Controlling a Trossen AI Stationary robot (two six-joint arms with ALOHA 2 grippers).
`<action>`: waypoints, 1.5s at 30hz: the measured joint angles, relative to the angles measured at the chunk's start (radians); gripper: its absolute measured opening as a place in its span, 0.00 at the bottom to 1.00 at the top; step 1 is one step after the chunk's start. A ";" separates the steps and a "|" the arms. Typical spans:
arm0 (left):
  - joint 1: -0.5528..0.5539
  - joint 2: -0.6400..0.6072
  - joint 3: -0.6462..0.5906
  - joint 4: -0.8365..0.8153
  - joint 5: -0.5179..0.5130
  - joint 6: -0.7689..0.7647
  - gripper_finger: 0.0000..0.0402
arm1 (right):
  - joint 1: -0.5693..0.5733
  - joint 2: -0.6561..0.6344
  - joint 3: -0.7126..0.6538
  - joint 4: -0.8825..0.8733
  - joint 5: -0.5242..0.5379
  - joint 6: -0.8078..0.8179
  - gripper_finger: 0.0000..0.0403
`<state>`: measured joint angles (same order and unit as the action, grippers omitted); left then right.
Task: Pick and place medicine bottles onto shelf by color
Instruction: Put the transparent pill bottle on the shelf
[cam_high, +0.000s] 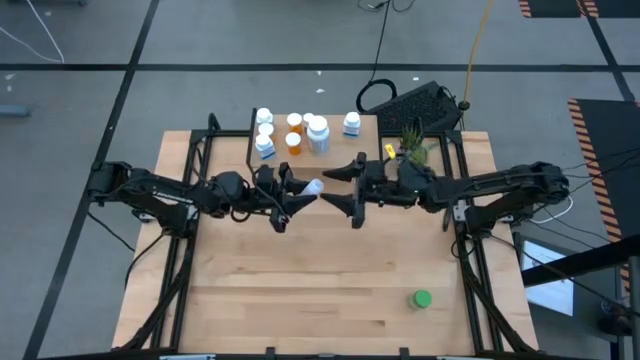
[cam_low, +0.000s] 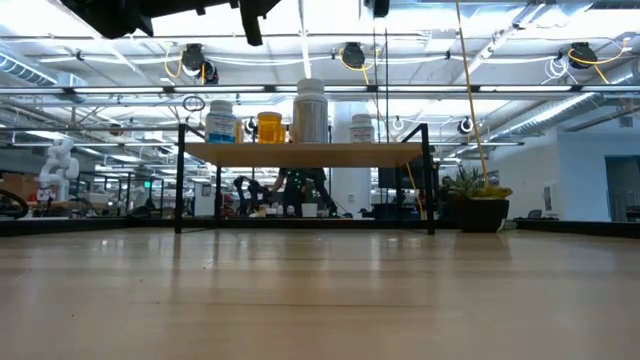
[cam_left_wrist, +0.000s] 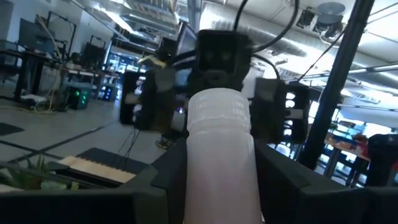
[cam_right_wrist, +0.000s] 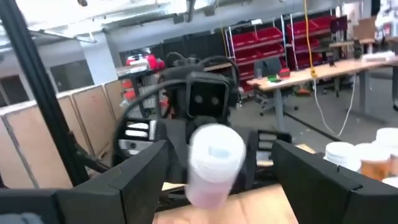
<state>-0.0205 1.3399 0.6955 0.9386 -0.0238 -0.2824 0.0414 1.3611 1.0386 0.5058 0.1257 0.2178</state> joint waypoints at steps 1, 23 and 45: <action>0.000 0.000 0.003 0.000 0.000 0.009 0.36 | 0.000 0.012 0.000 0.012 -0.002 0.014 0.70; 0.000 -0.002 0.004 -0.056 -0.007 0.093 0.40 | -0.024 0.094 -0.002 0.126 -0.057 0.029 0.37; 0.014 0.002 0.004 -0.849 -0.215 -0.406 0.94 | -0.207 0.024 0.000 -0.358 0.104 -0.126 0.35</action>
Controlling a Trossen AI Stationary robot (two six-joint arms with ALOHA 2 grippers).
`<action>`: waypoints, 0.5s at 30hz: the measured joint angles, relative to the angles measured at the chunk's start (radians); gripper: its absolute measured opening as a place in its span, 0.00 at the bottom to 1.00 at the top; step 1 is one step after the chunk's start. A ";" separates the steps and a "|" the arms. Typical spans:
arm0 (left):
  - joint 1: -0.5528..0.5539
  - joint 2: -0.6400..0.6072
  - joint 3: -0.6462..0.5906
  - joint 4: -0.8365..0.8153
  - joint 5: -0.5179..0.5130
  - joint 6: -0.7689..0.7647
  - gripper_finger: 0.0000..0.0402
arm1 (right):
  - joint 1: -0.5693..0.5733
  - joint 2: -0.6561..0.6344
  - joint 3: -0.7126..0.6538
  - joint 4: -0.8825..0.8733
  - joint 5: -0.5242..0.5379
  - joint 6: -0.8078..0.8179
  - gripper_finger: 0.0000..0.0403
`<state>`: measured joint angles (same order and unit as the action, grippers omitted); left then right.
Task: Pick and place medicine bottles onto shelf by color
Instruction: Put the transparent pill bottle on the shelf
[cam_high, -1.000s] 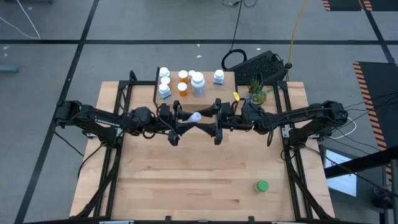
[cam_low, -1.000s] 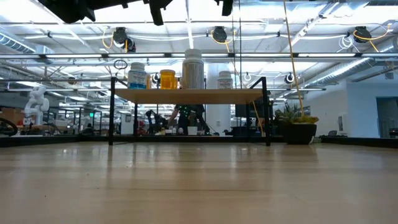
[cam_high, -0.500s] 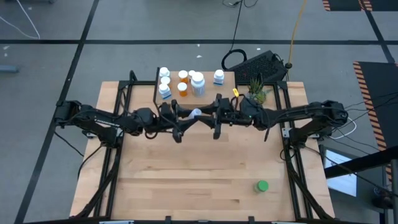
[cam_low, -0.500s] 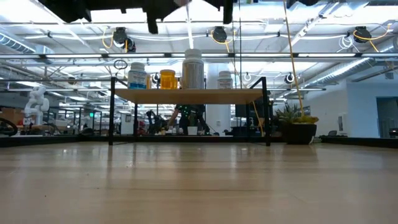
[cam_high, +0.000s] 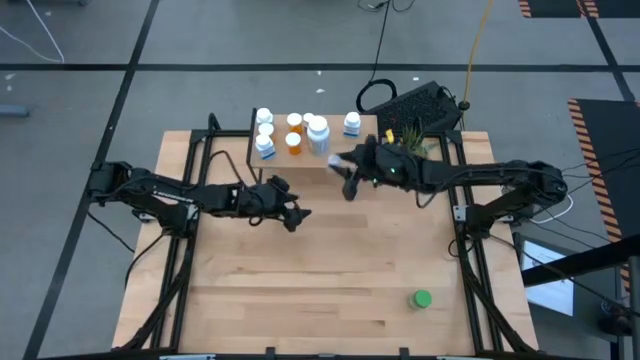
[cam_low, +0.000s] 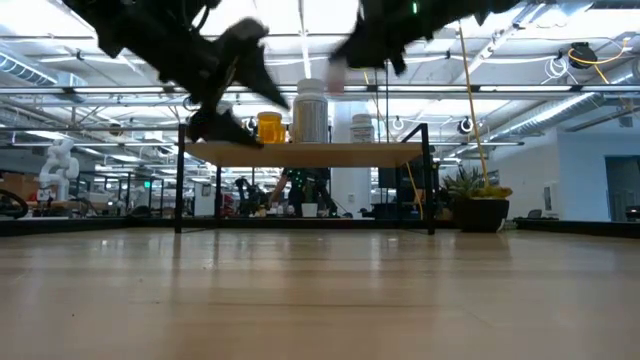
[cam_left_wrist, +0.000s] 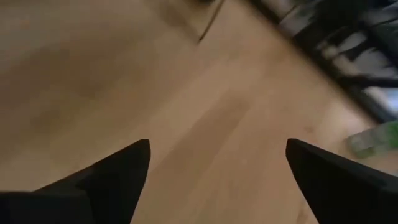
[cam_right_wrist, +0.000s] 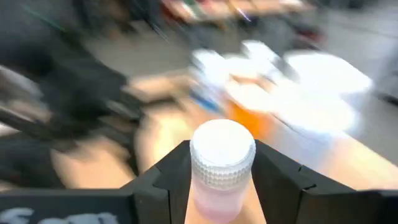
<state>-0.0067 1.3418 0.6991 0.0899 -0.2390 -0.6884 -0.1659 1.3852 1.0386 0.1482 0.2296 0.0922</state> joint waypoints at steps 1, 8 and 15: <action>0.000 0.000 0.000 -0.048 0.000 -0.039 0.94 | -0.023 -0.001 -0.001 -0.041 0.009 -0.024 0.36; 0.000 0.000 0.000 -0.116 0.001 -0.091 0.90 | -0.168 0.009 0.000 -0.091 -0.046 -0.100 0.37; 0.004 0.000 0.000 -0.033 -0.069 -0.031 0.86 | -0.250 0.008 -0.021 -0.109 -0.089 -0.099 0.38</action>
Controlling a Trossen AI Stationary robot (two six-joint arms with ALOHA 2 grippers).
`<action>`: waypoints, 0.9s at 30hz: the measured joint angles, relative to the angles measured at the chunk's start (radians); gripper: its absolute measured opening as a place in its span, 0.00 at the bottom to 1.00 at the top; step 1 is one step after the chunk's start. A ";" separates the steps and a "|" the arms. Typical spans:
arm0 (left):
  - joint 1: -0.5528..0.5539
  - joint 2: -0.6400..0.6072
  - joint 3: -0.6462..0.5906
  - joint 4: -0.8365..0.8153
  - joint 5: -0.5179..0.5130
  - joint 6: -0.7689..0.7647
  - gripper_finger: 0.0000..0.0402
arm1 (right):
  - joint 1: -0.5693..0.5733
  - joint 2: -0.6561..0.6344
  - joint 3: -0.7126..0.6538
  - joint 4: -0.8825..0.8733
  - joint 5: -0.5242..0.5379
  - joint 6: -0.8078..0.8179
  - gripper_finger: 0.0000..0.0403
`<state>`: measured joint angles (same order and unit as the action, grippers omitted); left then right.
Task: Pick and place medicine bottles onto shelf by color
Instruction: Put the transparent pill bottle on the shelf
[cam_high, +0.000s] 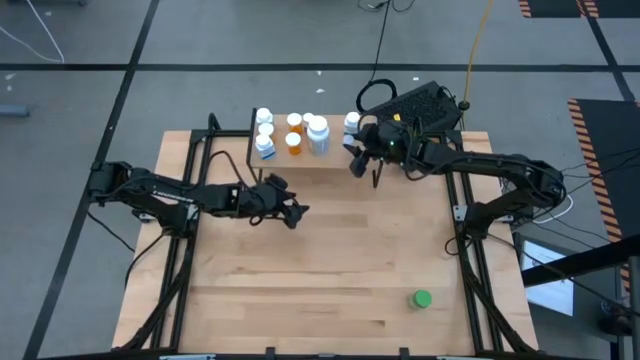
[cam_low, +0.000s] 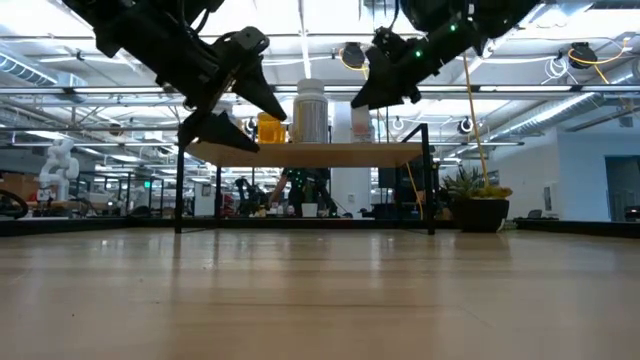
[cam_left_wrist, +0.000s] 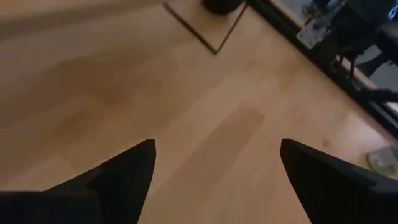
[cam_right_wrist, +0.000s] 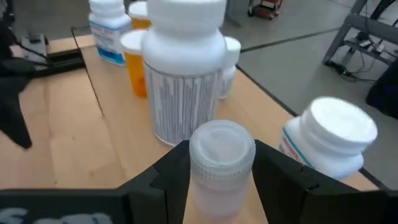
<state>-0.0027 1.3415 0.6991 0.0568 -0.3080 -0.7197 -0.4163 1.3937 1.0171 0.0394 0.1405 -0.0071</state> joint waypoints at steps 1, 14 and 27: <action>0.004 0.000 0.000 0.012 -0.006 0.012 0.86 | -0.008 0.000 -0.006 0.003 -0.017 -0.006 0.38; 0.078 0.000 0.000 0.068 0.008 0.011 0.85 | -0.050 0.000 -0.090 0.086 -0.067 -0.015 0.40; 0.087 0.000 0.000 0.081 0.082 -0.105 0.85 | -0.057 -0.035 -0.144 0.115 -0.092 0.047 0.67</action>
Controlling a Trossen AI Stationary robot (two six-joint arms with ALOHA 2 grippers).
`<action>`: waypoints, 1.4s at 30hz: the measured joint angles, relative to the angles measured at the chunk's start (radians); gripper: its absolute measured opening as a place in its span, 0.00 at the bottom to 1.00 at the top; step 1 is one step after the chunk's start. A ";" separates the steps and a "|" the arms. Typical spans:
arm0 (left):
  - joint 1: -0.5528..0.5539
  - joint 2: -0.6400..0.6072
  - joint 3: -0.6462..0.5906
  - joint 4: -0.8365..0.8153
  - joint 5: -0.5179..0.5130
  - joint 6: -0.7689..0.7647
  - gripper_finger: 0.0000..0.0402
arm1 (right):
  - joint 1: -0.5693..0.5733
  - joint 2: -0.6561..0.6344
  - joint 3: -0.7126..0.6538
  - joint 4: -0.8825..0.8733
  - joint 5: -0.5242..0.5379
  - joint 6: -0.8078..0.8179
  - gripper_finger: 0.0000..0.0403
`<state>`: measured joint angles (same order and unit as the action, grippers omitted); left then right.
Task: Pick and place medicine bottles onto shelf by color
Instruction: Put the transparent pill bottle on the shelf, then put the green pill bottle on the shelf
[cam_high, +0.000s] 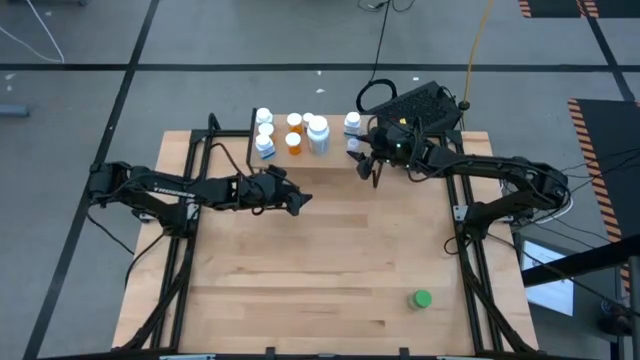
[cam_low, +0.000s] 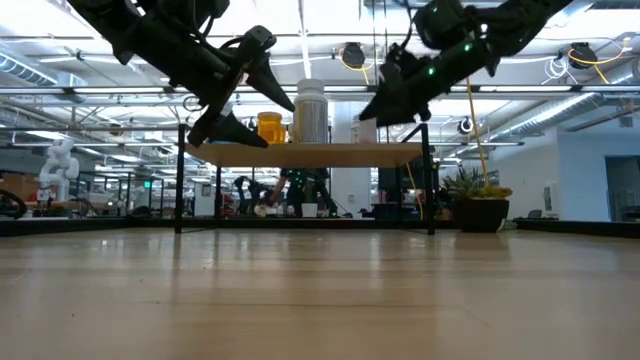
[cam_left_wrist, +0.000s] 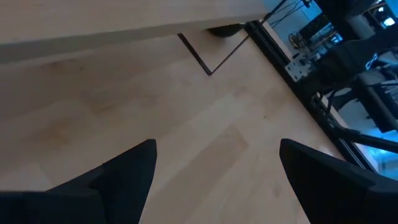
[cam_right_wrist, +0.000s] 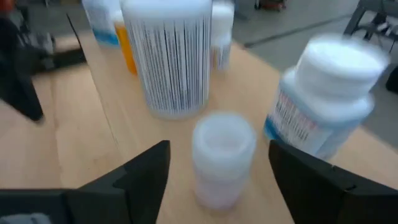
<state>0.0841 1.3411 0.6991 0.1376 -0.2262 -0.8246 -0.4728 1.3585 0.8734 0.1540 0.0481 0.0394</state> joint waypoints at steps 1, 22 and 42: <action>0.000 0.000 0.000 -0.002 -0.001 -0.004 0.85 | 0.004 -0.015 0.000 0.001 0.002 0.007 0.69; -0.033 0.052 0.001 0.231 -0.113 0.548 0.85 | 0.539 -0.377 0.041 -0.565 -0.188 -0.148 0.72; -0.050 0.195 0.001 0.396 -0.194 0.426 0.85 | 1.092 -0.428 -0.154 -0.661 -0.295 0.129 0.72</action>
<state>0.0339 1.5359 0.6998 0.5338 -0.4198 -0.3984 0.6190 0.9302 0.7198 -0.5073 -0.2466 0.1685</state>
